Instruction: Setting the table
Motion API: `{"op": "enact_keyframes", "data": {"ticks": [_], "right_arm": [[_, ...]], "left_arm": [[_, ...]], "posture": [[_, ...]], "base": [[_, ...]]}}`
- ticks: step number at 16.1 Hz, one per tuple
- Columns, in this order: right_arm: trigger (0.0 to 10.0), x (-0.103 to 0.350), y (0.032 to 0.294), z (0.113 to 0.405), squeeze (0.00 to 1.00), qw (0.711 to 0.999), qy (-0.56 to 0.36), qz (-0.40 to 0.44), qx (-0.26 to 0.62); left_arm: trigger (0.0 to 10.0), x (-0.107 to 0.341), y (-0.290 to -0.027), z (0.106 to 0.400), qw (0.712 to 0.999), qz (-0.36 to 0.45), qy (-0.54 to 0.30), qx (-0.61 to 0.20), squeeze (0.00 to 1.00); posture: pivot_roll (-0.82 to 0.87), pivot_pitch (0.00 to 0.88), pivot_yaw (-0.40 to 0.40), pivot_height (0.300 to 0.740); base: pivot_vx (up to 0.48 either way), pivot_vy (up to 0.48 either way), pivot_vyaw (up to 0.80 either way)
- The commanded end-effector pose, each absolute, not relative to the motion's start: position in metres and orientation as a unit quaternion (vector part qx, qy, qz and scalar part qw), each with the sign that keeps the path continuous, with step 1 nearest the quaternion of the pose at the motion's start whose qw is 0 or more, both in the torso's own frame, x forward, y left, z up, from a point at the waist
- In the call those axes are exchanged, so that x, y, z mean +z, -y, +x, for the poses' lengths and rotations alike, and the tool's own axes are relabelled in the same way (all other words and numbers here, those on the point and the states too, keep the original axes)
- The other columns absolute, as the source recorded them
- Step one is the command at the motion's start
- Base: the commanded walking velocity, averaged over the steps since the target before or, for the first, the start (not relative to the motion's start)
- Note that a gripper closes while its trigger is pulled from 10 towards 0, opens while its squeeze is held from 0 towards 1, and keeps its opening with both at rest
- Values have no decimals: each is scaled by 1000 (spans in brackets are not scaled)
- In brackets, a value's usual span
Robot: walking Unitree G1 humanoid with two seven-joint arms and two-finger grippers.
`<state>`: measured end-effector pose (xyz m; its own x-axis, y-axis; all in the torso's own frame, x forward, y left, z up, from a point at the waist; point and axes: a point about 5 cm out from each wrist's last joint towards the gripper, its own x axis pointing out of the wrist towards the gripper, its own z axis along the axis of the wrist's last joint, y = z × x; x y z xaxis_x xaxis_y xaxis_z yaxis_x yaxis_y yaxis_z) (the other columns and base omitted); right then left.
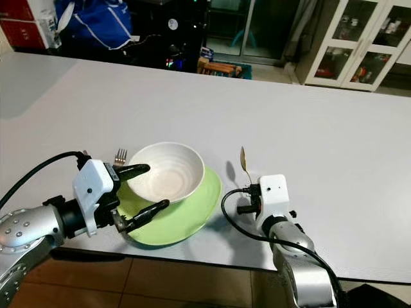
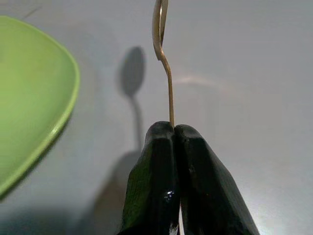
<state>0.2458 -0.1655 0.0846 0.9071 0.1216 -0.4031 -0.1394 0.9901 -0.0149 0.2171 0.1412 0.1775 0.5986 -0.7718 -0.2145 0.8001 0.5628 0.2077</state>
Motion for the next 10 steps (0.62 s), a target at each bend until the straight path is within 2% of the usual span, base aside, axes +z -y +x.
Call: {"op": "enact_keyframes", "data": {"ticks": [1, 5, 10], "right_arm": [[10000, 83, 165, 245, 0, 975, -213, -19, 57], [10000, 76, 156, 243, 0, 973, -226, 8, 41], [10000, 71, 158, 241, 0, 969, -246, -1, 33]], "left_arm": [[10000, 181, -141, 214, 878, 154, -48, -451, 0], [10000, 183, -146, 214, 878, 158, -52, -449, 0], [10000, 183, -144, 215, 874, 159, -55, -455, 0]], "posture": [[60, 26, -58, 740], [85, 27, -41, 740], [76, 29, -27, 740]], "base": [[0, 0, 0], [0, 0, 0], [0, 0, 0]]}}
